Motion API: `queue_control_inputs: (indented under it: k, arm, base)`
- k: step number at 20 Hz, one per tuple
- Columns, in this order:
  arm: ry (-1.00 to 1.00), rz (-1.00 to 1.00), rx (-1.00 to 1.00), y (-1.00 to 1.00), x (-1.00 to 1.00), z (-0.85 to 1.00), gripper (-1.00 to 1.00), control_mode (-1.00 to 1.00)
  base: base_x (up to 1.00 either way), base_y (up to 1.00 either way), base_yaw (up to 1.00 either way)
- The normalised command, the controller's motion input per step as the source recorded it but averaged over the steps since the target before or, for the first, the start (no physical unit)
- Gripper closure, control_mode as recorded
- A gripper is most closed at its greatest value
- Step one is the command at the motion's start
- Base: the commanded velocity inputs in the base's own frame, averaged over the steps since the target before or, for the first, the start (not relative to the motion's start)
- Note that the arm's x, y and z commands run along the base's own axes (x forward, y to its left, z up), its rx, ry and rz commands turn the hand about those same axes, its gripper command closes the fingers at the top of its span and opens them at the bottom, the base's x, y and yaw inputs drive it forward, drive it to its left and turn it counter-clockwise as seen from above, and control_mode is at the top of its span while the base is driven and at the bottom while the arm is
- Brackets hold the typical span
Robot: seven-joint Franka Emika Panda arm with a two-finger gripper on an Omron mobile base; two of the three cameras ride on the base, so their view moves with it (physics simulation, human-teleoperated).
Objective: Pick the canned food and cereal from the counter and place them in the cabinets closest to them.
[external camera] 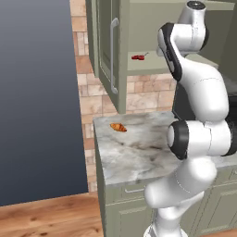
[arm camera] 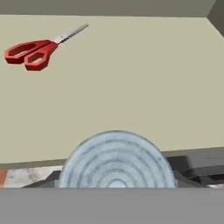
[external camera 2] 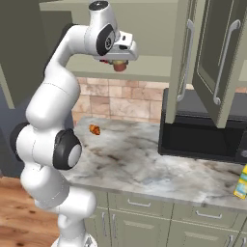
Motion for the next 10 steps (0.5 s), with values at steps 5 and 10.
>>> queue_control_inputs:
  k: [5, 10]
  arm:
    - [-0.02, -0.01, 0.01, 0.0, 0.62, -0.02, 1.0, -1.0]
    - [-0.01, 0.0, 0.01, 0.0, 0.61, -0.05, 1.0, -1.0]
  base:
    - [0.0, 0.0, 0.0]
    - [0.0, 0.0, 0.0]
